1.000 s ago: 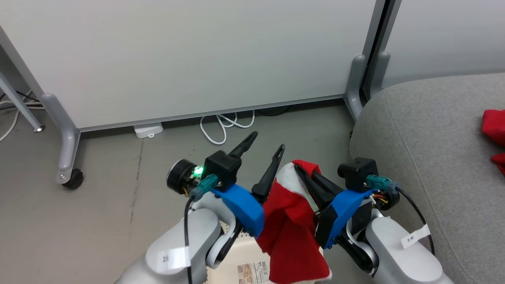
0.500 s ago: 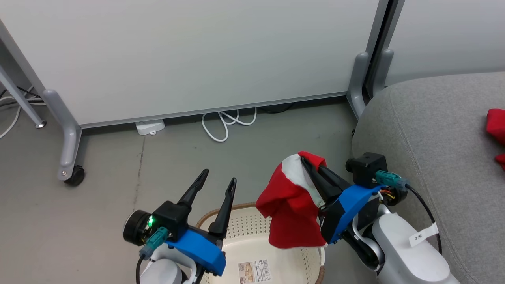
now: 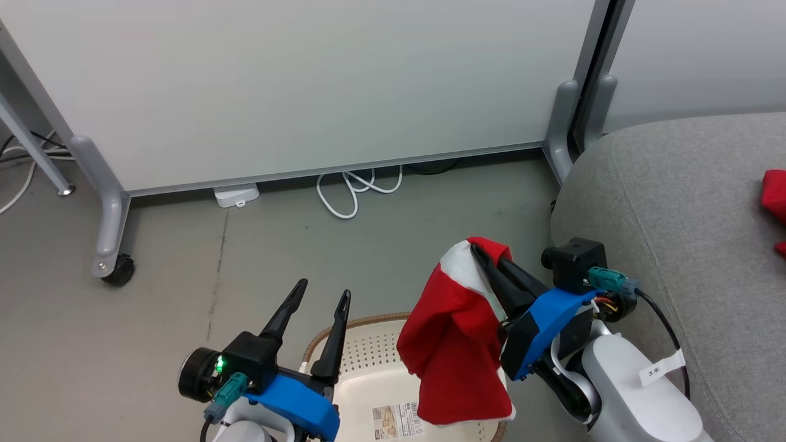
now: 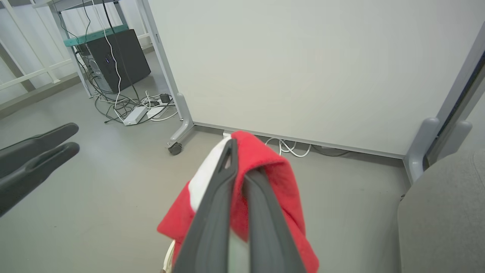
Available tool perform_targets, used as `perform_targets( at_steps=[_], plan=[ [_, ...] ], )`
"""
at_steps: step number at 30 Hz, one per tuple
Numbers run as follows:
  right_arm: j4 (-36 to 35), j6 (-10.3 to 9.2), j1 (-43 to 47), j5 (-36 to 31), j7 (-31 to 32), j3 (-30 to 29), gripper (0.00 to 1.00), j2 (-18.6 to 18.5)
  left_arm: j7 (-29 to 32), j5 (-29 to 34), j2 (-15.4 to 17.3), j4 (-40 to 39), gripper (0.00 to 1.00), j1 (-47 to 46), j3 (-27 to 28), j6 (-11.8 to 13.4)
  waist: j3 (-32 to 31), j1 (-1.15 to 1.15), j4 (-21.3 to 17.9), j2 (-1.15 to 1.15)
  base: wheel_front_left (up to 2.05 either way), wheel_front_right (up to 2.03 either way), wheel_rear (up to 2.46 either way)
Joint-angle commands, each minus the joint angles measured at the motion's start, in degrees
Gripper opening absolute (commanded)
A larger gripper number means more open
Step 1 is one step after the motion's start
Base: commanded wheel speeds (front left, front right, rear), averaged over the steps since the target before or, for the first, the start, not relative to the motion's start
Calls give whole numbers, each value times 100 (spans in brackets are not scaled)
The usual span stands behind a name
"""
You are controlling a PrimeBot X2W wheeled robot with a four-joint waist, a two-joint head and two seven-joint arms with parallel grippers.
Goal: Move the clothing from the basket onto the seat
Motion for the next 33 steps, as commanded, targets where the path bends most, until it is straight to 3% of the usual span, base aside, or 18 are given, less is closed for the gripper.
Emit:
perform_targets(
  at_steps=[1, 9, 33],
  plan=[
    [-44, 3, 53, -38, 14, -4, 0, 17, -15, 86, -30, 10, 100, 74, 104, -38, 14, 0, -31, 0, 0, 0, 0],
    [-72, 3, -6, -47, -8, -16, 0, 51, -15, 245, -109, 39, 100, 117, 303, -127, 93, 0, -394, 0, 0, 0, 0],
    [-103, 3, 23, -30, -47, -78, 0, 51, -15, 362, -145, -106, 100, 194, 419, -160, 228, 0, -2503, 0, 0, 0, 0]
  ],
)
